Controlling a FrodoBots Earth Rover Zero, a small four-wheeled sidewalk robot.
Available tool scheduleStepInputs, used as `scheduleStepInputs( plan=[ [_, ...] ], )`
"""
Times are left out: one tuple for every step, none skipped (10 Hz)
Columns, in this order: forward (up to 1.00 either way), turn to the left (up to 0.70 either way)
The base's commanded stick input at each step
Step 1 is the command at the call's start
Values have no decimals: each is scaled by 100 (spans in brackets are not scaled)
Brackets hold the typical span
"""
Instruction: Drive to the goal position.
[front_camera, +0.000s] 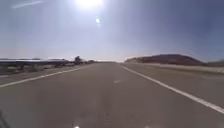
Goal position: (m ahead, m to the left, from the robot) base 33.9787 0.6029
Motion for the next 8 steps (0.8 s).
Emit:
scheduleStepInputs(
  plan=[
    [100,0],
    [100,0],
    [100,0],
    [100,0],
    [100,0],
    [100,0],
    [100,0],
    [100,0]
  ],
)
